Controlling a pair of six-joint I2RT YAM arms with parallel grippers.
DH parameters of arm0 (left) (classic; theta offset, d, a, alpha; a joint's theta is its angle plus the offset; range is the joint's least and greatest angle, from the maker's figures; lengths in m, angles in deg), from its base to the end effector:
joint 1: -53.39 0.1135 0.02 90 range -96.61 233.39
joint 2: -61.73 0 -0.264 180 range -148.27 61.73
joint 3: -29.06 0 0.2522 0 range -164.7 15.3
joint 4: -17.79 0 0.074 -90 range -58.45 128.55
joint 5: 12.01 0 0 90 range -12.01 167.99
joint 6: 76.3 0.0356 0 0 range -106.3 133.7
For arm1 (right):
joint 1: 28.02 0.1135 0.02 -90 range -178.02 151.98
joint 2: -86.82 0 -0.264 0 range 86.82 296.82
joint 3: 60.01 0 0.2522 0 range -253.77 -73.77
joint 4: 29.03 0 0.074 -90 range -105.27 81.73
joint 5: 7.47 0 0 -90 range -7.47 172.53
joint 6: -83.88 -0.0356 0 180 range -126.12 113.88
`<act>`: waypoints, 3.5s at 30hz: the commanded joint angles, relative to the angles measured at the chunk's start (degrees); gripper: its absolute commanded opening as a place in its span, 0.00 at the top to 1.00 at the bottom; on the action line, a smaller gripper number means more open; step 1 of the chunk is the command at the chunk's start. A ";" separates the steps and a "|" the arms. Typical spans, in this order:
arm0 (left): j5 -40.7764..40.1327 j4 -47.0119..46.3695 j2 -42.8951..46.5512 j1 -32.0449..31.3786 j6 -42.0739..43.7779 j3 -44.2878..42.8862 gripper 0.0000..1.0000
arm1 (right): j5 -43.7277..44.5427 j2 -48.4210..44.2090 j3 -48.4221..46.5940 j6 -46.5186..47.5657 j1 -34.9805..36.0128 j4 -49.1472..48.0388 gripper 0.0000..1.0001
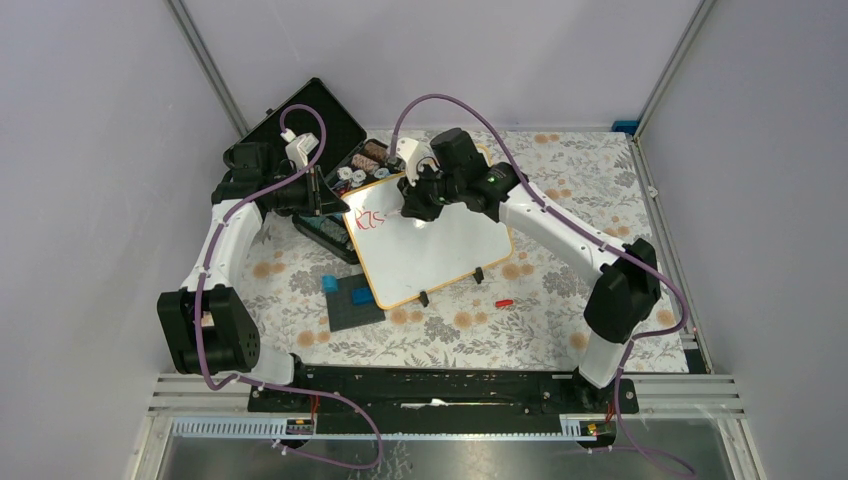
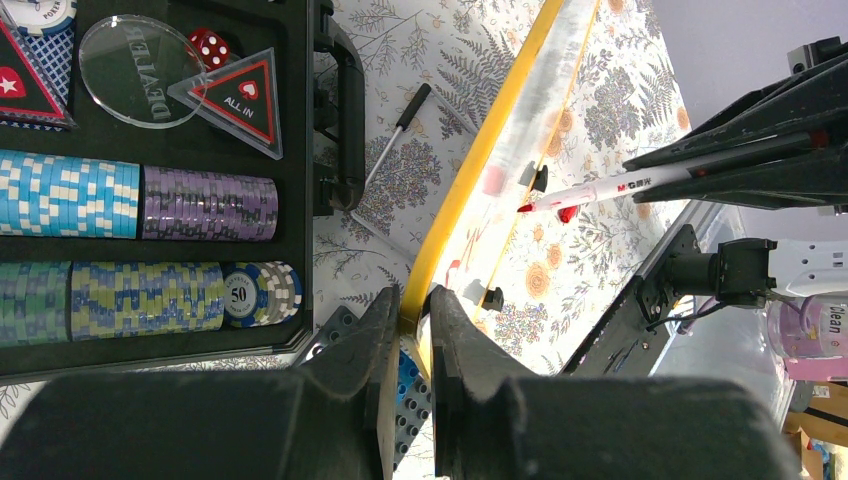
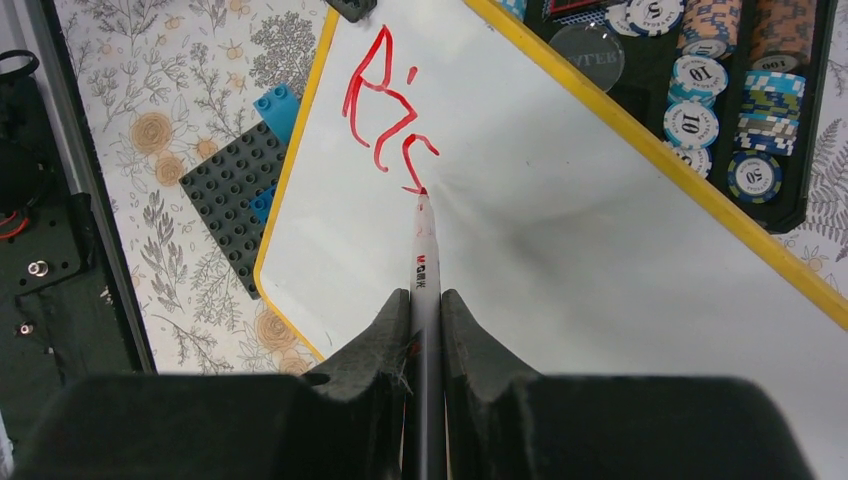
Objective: Write a sentence on the whiteboard
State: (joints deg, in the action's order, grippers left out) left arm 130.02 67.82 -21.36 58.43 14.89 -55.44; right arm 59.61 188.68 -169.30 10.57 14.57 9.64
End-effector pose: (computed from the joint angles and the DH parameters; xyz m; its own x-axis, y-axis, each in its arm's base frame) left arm 0.3050 -0.0013 0.3098 -0.7376 -0.0522 -0.6732 0.4805 0.6599 -0.5777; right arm 0.2966 0.2915 0.3491 -0.1163 -0.4662 -0.8770 -0.9415 0.3329 -0.0521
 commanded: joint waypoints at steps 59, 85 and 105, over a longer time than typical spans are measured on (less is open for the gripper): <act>-1.63 -1.81 0.96 -0.36 0.92 -1.08 1.00 | 0.91 3.70 -4.19 1.28 -0.60 -1.31 1.00; -2.09 -1.84 1.44 -0.47 0.81 -0.80 1.00 | 3.20 -1.96 2.50 3.24 -1.88 -1.60 1.00; -2.02 -1.86 1.57 -0.73 0.99 -0.72 1.00 | -1.25 -6.58 2.66 2.47 -2.02 1.94 1.00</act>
State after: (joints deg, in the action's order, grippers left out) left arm 129.19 67.56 -21.36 58.19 14.91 -55.44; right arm 59.24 185.77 -166.83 12.98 12.71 11.14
